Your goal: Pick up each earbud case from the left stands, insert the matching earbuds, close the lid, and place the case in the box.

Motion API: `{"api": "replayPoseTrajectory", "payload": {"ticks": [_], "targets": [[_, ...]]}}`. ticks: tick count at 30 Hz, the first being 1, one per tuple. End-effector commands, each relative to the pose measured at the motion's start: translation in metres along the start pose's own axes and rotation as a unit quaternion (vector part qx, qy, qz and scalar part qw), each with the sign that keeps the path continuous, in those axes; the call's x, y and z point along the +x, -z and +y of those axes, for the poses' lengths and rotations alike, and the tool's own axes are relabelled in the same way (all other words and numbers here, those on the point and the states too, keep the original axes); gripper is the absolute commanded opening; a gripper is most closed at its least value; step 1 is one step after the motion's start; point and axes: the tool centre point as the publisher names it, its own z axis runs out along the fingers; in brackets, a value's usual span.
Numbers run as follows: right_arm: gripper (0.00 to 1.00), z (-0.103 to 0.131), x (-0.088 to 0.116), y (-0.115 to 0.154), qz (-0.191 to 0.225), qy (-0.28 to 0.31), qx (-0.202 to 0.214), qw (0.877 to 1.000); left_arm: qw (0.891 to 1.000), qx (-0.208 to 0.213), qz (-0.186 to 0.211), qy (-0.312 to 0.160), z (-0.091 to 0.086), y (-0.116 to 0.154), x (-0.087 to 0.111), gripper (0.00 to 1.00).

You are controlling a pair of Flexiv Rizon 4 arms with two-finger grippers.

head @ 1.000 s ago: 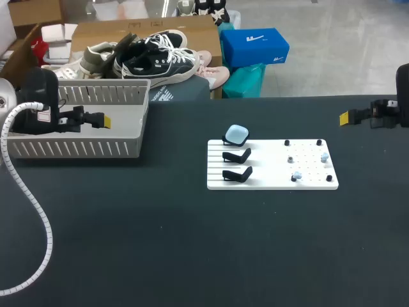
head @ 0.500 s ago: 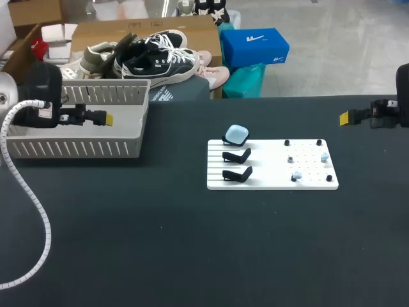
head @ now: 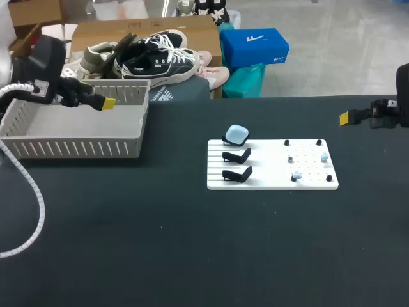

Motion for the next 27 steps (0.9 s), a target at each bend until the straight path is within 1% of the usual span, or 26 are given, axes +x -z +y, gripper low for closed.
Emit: {"api": "replayPoseTrajectory", "payload": {"ticks": [1,5,7,10,13,15,17,18,21,22,24,25,27], "targets": [[1.00,0.000,0.000,0.000,0.000,0.000,0.000,1.000,0.995,0.086,0.010,-0.049,0.006,-0.008,-0.009,1.00],[1.00,0.000,0.000,0.000,0.000,0.000,0.000,1.000,0.987,0.118,0.023,-0.104,0.004,-0.020,-0.014,1.00],[1.00,0.000,0.000,0.000,0.000,0.000,0.000,1.000,0.984,0.121,0.028,-0.130,0.003,-0.029,-0.017,1.00],[1.00,0.000,0.000,0.000,0.000,0.000,0.000,1.000,0.975,0.132,0.033,-0.177,-0.001,-0.043,-0.020,1.00],[1.00,0.000,0.000,0.000,0.000,0.000,0.000,1.000,0.967,0.148,0.039,-0.204,-0.006,-0.058,-0.023,1.00],[1.00,0.000,0.000,0.000,0.000,0.000,0.000,1.000,0.961,0.146,0.041,-0.232,-0.009,-0.070,-0.025,1.00],[1.00,0.000,0.000,0.000,0.000,0.000,0.000,1.000,0.957,0.152,0.041,-0.243,-0.012,-0.077,-0.027,1.00],[1.00,0.000,0.000,0.000,0.000,0.000,0.000,1.000,0.953,0.160,0.042,-0.254,-0.013,-0.083,-0.027,1.00],[1.00,0.000,0.000,0.000,0.000,0.000,0.000,1.000,0.952,0.164,0.040,-0.256,-0.014,-0.095,-0.028,1.00],[1.00,0.000,0.000,0.000,0.000,0.000,0.000,1.000,0.949,0.170,0.040,-0.263,-0.015,-0.102,-0.027,1.00],[1.00,0.000,0.000,0.000,0.000,0.000,0.000,1.000,0.949,0.171,0.038,-0.262,-0.016,-0.110,-0.027,1.00],[1.00,0.000,0.000,0.000,0.000,0.000,0.000,1.000,0.947,0.177,0.039,-0.266,-0.017,-0.115,-0.026,1.00],[1.00,0.000,0.000,0.000,0.000,0.000,0.000,1.000,0.946,0.184,0.040,-0.266,-0.018,-0.125,-0.025,1.00]]}}
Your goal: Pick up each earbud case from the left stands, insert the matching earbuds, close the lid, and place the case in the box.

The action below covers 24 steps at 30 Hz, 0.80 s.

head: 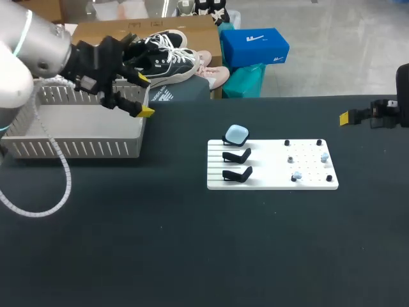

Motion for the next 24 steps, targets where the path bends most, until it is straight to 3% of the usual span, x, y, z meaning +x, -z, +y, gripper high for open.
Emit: {"api": "replayPoseTrajectory", "payload": {"ticks": [1,17,24], "targets": [[1.00,0.000,0.000,0.000,0.000,0.000,0.000,1.000,0.999,0.049,-0.001,-0.006,0.012,-0.030,0.001,1.00],[1.00,0.000,0.000,0.000,0.000,0.000,0.000,1.000,0.998,0.046,-0.025,-0.025,0.015,-0.115,-0.007,1.00],[1.00,0.000,0.000,0.000,0.000,0.000,0.000,1.000,0.997,0.054,-0.038,-0.027,0.018,-0.137,-0.012,1.00]]}}
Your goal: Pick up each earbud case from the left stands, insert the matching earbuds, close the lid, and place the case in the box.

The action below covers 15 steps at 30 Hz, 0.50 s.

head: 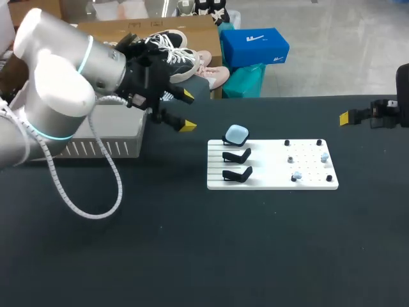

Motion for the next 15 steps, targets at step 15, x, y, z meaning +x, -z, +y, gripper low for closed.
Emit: {"api": "replayPoseTrajectory", "payload": {"ticks": [15], "targets": [[1.00,0.000,0.000,0.000,0.000,0.000,0.000,1.000,0.999,0.008,-0.022,0.021,0.013,-0.050,0.003,1.00]]}}
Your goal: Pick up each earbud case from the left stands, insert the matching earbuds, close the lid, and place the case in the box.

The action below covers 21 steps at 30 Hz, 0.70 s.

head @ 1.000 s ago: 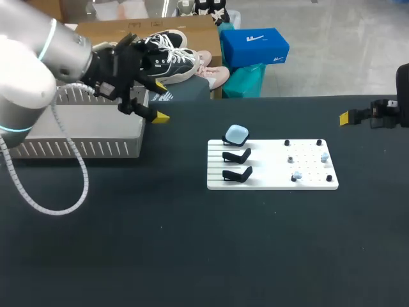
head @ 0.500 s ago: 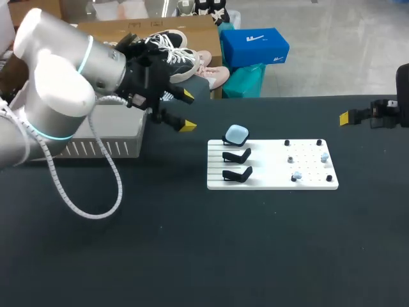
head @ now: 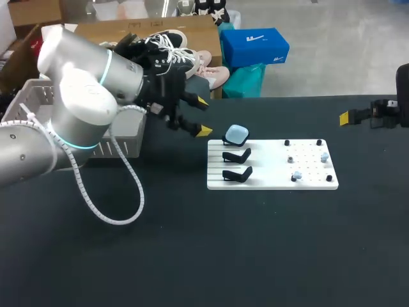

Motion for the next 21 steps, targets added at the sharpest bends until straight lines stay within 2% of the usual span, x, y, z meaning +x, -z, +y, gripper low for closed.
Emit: {"api": "replayPoseTrajectory", "payload": {"ticks": [1,9,12,15,17,18,19,21], "targets": [[1.00,0.000,0.000,0.000,0.000,0.000,0.000,1.000,1.000,0.010,0.001,-0.001,0.006,-0.006,0.002,1.00],[1.00,0.000,0.000,0.000,0.000,0.000,0.000,1.000,1.000,0.028,-0.002,0.006,-0.001,-0.018,0.003,0.91],[1.00,0.000,0.000,0.000,0.000,0.000,0.000,1.000,0.999,0.032,-0.002,0.007,-0.003,-0.024,0.002,0.93],[1.00,0.000,0.000,0.000,0.000,0.000,0.000,1.000,0.999,0.034,-0.003,0.007,-0.003,-0.028,0.001,0.91],[1.00,0.000,0.000,0.000,0.000,0.000,0.000,1.000,0.999,0.035,-0.006,0.009,-0.002,-0.031,-0.001,0.58],[1.00,0.000,0.000,0.000,0.000,0.000,0.000,1.000,0.999,0.035,-0.006,0.009,-0.001,-0.032,-0.002,0.57],[1.00,0.000,0.000,0.000,0.000,0.000,0.000,1.000,0.999,0.035,-0.007,0.009,-0.001,-0.032,-0.003,0.65],[1.00,0.000,0.000,0.000,0.000,0.000,0.000,1.000,0.999,0.042,-0.010,0.012,-0.002,-0.032,-0.005,0.68]]}}
